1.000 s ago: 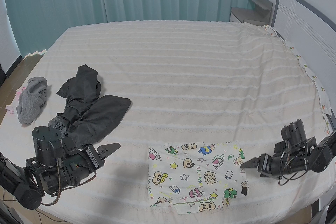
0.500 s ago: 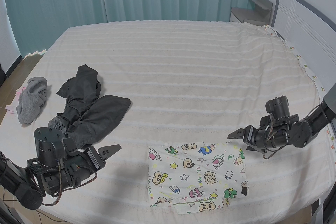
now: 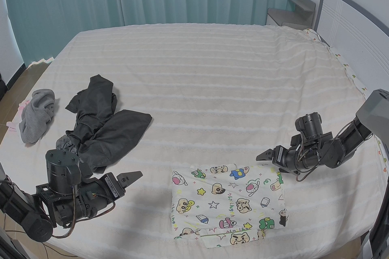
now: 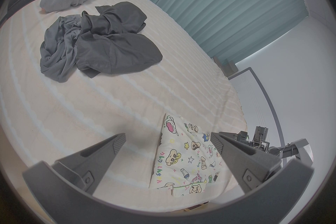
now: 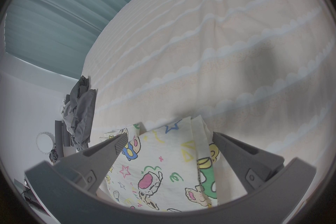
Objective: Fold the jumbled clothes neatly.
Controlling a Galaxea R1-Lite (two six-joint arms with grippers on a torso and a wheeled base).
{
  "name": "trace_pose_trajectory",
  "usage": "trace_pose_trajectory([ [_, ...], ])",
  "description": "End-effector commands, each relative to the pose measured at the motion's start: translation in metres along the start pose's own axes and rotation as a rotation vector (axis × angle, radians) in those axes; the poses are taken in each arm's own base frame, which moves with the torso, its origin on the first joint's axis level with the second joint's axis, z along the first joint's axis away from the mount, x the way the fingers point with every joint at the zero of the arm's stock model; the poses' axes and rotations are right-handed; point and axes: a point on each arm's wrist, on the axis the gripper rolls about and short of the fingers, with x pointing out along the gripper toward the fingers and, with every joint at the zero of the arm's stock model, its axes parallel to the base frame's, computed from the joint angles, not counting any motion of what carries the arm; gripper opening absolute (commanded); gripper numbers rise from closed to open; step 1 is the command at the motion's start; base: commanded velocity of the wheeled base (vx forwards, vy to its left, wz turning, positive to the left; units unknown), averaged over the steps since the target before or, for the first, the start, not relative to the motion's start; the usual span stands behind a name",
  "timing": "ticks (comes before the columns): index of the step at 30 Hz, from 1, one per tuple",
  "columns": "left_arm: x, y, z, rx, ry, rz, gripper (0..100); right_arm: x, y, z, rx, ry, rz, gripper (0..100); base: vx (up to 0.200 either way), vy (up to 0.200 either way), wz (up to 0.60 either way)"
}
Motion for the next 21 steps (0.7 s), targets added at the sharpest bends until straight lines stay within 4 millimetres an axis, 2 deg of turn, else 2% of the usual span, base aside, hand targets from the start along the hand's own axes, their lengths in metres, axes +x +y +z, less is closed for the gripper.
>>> trace_pose_trajectory([
  [1,0.001,0.001,-0.001,0.0,0.004,0.004,100,0.003,0.0,-0.001,-0.014,0.008,-0.002,100,0.0,0.0,0.0],
  [3,0.001,0.001,-0.001,0.0,0.004,0.004,100,0.005,-0.001,-0.002,-0.026,0.013,-0.005,100,0.0,0.0,0.0],
  [4,0.001,0.001,-0.001,0.0,0.005,0.006,100,0.005,-0.001,-0.002,-0.037,0.013,-0.005,0,0.0,0.0,0.0],
  [13,0.002,0.002,-0.001,-0.001,0.007,0.01,100,0.002,-0.004,0.001,-0.033,0.0,-0.012,0,0.0,0.0,0.0],
  [21,0.002,0.002,-0.001,-0.001,0.007,0.01,100,-0.006,-0.008,0.011,-0.015,-0.046,-0.01,0,0.0,0.0,0.0],
])
